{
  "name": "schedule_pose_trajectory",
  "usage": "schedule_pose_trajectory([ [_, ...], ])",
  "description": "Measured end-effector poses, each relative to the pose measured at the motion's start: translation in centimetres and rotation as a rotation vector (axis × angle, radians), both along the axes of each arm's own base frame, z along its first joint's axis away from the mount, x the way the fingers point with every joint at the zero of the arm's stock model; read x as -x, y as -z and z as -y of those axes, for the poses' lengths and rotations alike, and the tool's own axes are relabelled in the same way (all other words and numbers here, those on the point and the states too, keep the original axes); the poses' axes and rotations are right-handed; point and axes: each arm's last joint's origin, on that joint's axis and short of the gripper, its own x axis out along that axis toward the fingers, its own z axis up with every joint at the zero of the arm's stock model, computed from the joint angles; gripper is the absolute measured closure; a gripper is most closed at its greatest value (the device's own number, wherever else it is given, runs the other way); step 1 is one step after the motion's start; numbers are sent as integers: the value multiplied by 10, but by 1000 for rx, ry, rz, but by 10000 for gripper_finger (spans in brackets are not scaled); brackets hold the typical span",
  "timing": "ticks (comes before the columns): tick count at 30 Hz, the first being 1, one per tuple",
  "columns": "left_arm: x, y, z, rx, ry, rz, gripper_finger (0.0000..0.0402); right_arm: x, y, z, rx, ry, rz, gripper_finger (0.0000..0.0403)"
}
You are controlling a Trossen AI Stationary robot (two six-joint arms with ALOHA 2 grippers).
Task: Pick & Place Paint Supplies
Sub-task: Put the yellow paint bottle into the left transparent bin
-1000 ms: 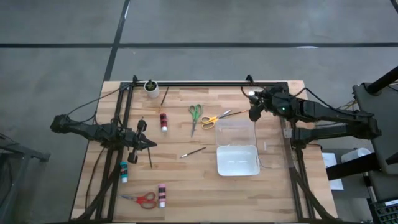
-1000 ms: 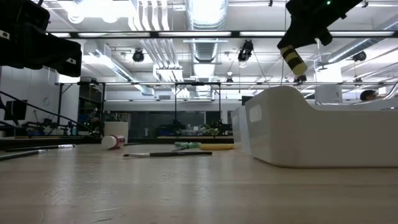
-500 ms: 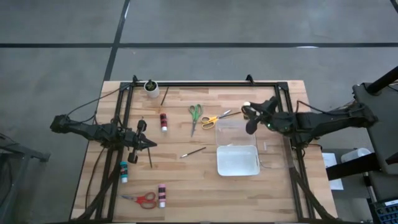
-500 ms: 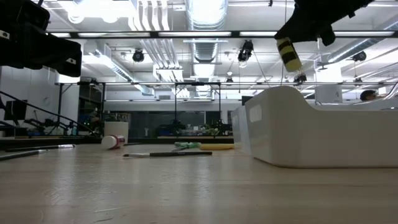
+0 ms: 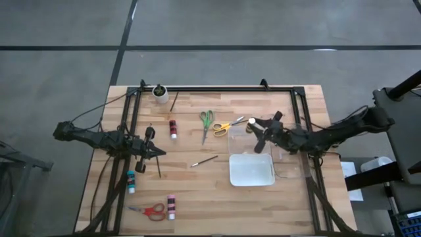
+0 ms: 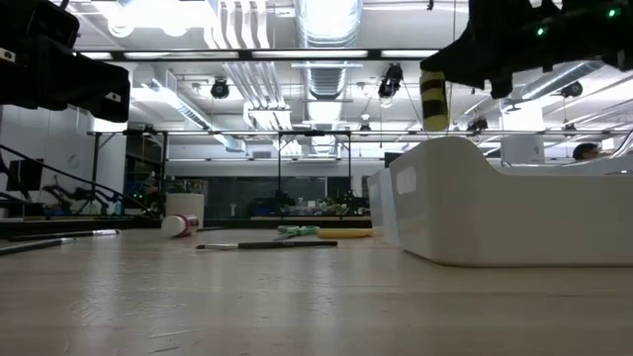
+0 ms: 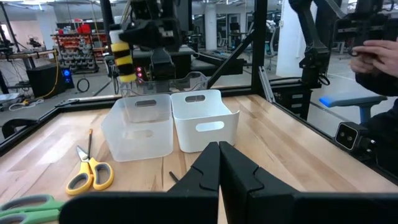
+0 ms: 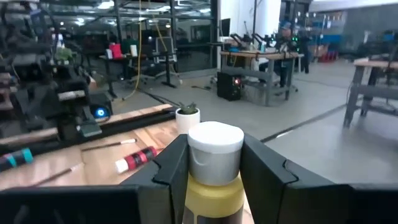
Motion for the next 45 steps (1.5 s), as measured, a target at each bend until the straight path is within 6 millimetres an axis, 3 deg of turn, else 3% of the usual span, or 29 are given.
schedule_pose_trajectory([
  [20, 0, 0, 0, 0, 0, 0, 398, -41, 53, -7, 138, 16, -37, 290],
  [45, 0, 0, 0, 0, 0, -1, 398, -62, 88, -1, -7, 48, -65, 290],
])
